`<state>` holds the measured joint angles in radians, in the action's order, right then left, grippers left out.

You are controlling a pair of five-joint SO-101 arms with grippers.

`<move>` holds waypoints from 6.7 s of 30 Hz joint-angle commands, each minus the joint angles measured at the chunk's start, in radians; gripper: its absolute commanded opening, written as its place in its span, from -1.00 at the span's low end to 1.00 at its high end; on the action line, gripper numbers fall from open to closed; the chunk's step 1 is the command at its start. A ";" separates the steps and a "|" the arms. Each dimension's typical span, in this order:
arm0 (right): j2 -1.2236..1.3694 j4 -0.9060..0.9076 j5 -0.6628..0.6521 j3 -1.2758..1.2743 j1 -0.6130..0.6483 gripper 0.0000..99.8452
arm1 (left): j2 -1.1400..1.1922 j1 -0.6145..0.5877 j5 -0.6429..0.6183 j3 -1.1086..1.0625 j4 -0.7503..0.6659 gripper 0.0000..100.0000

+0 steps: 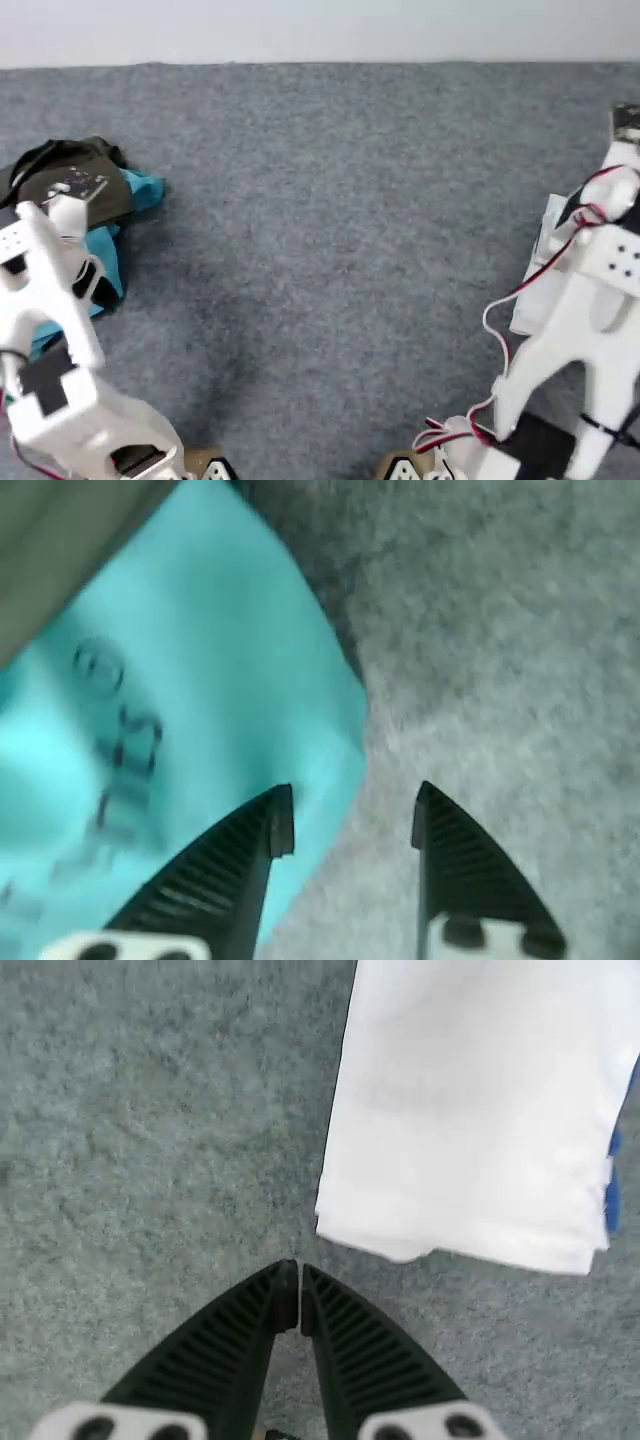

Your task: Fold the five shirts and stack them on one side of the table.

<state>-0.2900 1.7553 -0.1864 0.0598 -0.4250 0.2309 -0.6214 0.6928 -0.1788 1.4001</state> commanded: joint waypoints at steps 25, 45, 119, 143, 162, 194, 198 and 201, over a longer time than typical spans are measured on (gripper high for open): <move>-0.515 0.036 0.006 -0.443 0.012 -0.98 | -0.157 0.192 -0.166 0.147 0.009 -0.97; -0.515 0.039 0.008 -0.445 0.012 -0.98 | -0.781 0.945 -0.396 0.145 0.084 -0.97; 0.108 -0.056 -0.126 -0.318 1.050 -0.66 | -0.680 0.275 -0.462 0.122 0.285 -0.60; 0.406 -0.317 -0.176 -0.319 1.009 -0.67 | -0.683 0.158 -0.416 0.028 0.287 -0.60; 0.533 -0.354 -0.238 -0.319 0.974 -0.68 | -0.683 0.157 -0.416 0.028 0.284 -0.60; 0.047 -0.002 -0.445 -0.074 0.607 -0.98 | -0.674 0.275 -0.143 -0.231 0.244 -0.60; 0.008 0.005 -0.439 -0.075 0.602 -0.98 | -0.674 0.362 -0.089 -0.394 0.152 -0.60; -0.021 0.005 -0.439 -0.075 0.602 -0.98 | -0.674 0.450 -0.054 -0.504 0.103 -0.60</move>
<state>-0.2501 1.7400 -0.6237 -0.0690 0.1903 -0.4166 -0.2486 0.6022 -0.6176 1.5581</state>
